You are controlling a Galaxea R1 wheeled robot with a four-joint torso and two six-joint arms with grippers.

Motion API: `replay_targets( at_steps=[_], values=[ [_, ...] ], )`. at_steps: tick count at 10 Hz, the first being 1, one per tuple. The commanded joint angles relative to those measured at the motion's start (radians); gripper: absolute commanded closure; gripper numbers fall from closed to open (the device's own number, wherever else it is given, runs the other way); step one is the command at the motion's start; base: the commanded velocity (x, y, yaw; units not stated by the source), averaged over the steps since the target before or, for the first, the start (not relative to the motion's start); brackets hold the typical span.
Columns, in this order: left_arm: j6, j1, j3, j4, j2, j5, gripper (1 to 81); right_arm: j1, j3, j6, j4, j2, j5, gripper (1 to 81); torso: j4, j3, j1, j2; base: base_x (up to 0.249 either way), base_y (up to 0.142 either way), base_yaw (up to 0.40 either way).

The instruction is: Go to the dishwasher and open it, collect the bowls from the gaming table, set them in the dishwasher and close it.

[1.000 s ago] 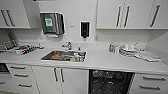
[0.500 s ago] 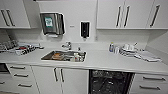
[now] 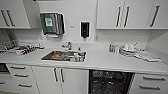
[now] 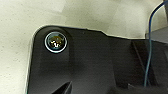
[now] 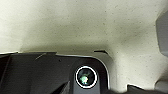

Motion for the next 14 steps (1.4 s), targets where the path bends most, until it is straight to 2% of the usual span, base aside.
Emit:
replay_targets(
  at_steps=[1, 3, 5, 6, 8, 12, 13, 14],
  values=[
    [0.004, -0.01, -0.096, 0.013, 0.07, 0.032, 1.0, 0.022, -0.038, -0.005, -0.022, 0.017, -0.011, 1.0, 0.0, 0.0, 0.0, 0.0, 0.0, 0.0, 0.0],
    [0.002, -0.004, -0.148, 0.008, 0.102, 0.031, 1.0, 0.016, -0.092, -0.005, -0.022, 0.063, 0.015, 1.0, 0.0, 0.0, 0.0, 0.0, 0.0, 0.0, 0.0],
    [0.001, -0.004, -0.219, 0.01, 0.148, 0.031, 1.0, 0.008, -0.155, -0.01, -0.028, 0.124, 0.013, 1.0, 0.0, 0.0, 0.0, 0.0, 0.0, 0.0, 0.0],
    [0.001, -0.004, -0.257, 0.011, 0.174, 0.032, 1.0, 0.008, -0.175, -0.028, -0.066, 0.142, 0.006, 1.0, 0.0, 0.001, 0.0, 0.0, 0.0, 0.0, 0.0],
    [0.001, -0.004, -0.306, 0.011, 0.205, 0.035, 1.0, -0.001, -0.181, -0.028, -0.08, 0.158, 0.003, 1.0, 0.0, 0.001, 0.0, 0.0, 0.0, 0.0, 0.0],
    [-0.002, -0.004, -0.314, 0.01, 0.22, 0.041, 1.0, -0.004, -0.213, -0.028, -0.074, 0.181, -0.011, 1.0, 0.0, 0.001, 0.0, 0.0, 0.0, 0.0, 0.0],
    [-0.009, -0.007, -0.314, -0.004, 0.228, 0.049, 1.0, 0.001, -0.23, -0.028, -0.074, 0.199, -0.031, 1.0, 0.0, 0.001, -0.064, 0.1, 0.0, 0.0, 0.0],
    [-0.007, -0.015, -0.314, -0.01, 0.236, 0.069, 1.0, 0.007, -0.25, -0.026, -0.073, 0.219, -0.059, 1.0, 0.0, 0.001, -0.067, 0.102, 0.0, 0.0, 0.0]
  ],
)
